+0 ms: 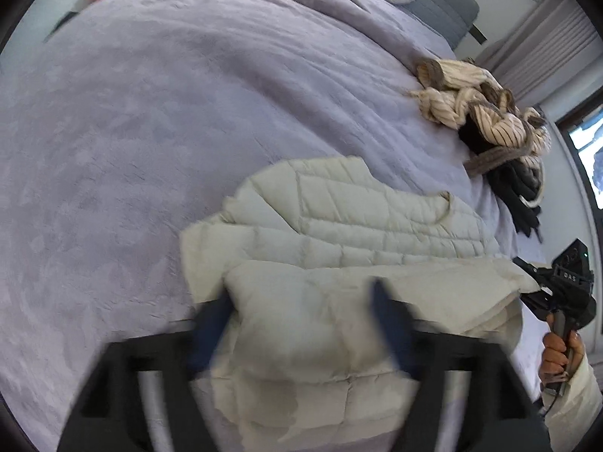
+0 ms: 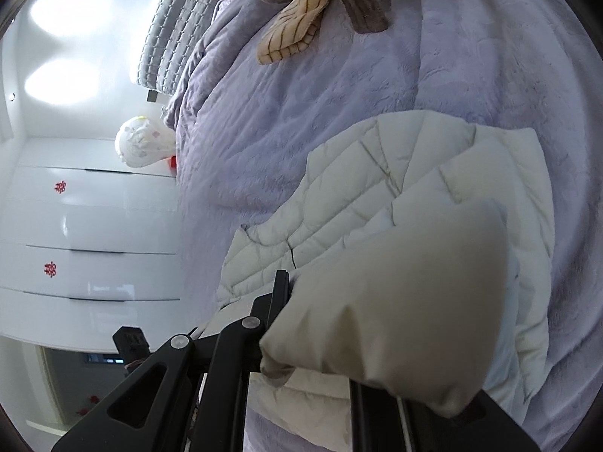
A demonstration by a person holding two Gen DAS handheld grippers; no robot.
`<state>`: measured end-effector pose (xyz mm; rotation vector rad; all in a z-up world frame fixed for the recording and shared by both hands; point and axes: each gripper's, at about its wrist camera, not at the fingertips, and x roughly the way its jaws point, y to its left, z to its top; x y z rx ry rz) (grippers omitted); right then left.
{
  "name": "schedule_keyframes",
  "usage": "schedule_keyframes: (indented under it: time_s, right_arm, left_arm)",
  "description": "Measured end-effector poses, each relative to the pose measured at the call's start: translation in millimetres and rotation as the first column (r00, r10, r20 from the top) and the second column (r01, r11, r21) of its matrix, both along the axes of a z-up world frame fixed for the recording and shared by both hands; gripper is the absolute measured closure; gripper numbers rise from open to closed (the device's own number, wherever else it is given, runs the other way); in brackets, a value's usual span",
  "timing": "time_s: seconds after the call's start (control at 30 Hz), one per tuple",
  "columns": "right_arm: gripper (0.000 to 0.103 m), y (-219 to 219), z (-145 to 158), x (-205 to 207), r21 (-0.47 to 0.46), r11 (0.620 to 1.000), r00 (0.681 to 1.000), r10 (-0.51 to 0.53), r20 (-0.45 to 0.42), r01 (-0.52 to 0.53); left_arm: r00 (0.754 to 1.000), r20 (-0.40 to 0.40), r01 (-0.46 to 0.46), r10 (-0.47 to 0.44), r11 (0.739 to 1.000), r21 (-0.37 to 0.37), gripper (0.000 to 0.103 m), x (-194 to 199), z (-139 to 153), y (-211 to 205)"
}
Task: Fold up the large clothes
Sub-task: 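Fold the held hem over toward the collar and open both grippers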
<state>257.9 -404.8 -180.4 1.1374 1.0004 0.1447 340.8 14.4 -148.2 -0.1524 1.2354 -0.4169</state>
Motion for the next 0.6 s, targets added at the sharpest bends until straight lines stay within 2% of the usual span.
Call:
schedule_keyframes:
  time_s: [0.1, 0.17, 0.27, 0.37, 0.47, 0.5, 0.53, 0.57, 0.6]
  right_arm:
    - [0.089, 0, 4, 1, -0.021, 1.0, 1.0, 0.006, -0.015, -0.006]
    - [0.08, 0, 9, 3, -0.038, 0.999, 1.0, 0.014, -0.016, -0.015]
    - [0.029, -3, 19, 4, -0.051, 0.999, 1.0, 0.005, 0.005, -0.005]
    - [0.028, -8, 33, 3, -0.068, 0.998, 0.999, -0.003, 0.034, 0.005]
    - [0.028, -10, 51, -4, -0.158, 0.987, 0.999, 0.002, 0.049, 0.006]
    - [0.03, -9, 54, -5, -0.192, 0.981, 0.999, 0.006, 0.041, 0.002]
    - [0.048, -8, 56, -6, -0.23, 0.973, 0.999, 0.013, 0.029, -0.006]
    - [0.066, -7, 57, -6, -0.278, 0.96, 1.0, 0.029, 0.011, -0.025]
    - [0.091, -4, 56, -4, -0.332, 0.942, 0.998, 0.053, -0.019, -0.057]
  left_arm:
    - [0.999, 0.033, 0.006, -0.007, 0.999, 0.034, 0.019, -2, 13, 5]
    - [0.998, 0.067, -0.008, 0.004, 0.998, 0.055, 0.019, -4, 24, 10]
    - [0.996, 0.091, -0.007, 0.003, 0.999, 0.045, 0.019, -6, 39, 14]
    - [0.992, 0.119, 0.022, -0.028, 0.998, 0.052, 0.019, -12, 47, 9]
    - [0.987, 0.15, 0.05, -0.057, 0.998, 0.049, 0.019, -18, 51, -2]
    - [0.986, 0.151, 0.061, -0.067, 0.997, 0.046, 0.019, -19, 49, -7]
    - [0.985, 0.156, 0.067, -0.075, 0.996, 0.054, 0.022, -19, 46, -12]
    - [0.983, 0.163, 0.074, -0.085, 0.994, 0.076, 0.031, -18, 42, -18]
    - [0.982, 0.166, 0.071, -0.086, 0.993, 0.092, 0.032, -15, 36, -23]
